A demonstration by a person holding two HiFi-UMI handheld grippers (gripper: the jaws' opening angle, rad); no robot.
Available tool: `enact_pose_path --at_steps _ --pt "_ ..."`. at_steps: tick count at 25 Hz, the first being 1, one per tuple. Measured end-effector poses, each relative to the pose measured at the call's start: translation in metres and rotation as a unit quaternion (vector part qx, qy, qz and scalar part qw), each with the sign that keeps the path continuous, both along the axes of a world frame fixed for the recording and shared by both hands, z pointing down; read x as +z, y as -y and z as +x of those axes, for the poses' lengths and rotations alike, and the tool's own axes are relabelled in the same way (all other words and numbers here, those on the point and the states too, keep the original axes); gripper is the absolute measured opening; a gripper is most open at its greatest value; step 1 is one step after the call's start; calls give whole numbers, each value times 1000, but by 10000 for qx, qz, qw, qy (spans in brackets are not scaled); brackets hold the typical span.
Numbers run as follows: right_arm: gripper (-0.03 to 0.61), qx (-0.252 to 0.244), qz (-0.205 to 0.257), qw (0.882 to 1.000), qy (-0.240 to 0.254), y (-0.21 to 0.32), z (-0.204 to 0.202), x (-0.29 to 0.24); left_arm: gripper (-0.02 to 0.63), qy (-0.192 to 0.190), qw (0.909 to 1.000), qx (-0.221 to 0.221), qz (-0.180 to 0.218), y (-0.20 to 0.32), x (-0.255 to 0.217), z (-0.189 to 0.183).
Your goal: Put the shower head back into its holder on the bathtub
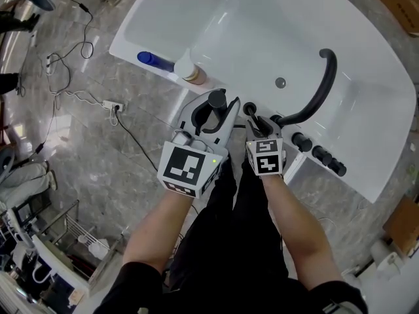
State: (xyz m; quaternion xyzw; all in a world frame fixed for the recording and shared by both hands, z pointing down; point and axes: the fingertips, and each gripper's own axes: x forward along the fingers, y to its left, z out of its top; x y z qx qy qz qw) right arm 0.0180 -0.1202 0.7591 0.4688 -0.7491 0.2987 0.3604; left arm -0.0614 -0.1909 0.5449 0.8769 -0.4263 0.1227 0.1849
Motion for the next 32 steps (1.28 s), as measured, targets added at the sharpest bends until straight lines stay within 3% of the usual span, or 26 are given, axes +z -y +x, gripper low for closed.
enact_pose_path --at_steps 3,7,17,23,26,29,32 --pt "144 -19 -93 9996 -260 -17 16 11 123 -10 10000 22 3 -1 -1 4" --pt "61 -82 51 9993 -358 -18 15 12 123 30 10000 41 -11 -5 1 3" --pt "76 42 29 9999 -122 21 -3 2 123 -10 9999 -54 128 -7 -12 -4" --pt "143 66 -4 9999 -99 -2 4 -3 123 -53 9999 -97 110 -7 -15 -7" --pt "143 99 -104 9996 -262 -22 18 8 123 -27 9999 -90 115 -7 -12 -7" --pt "77 64 -59 9992 -394 -26 22 12 123 -38 9999 -101 111 -7 -11 -9" --pt "66 94 -20 9995 -298 -18 18 8 123 -25 9999 -77 127 -8 -18 -9"
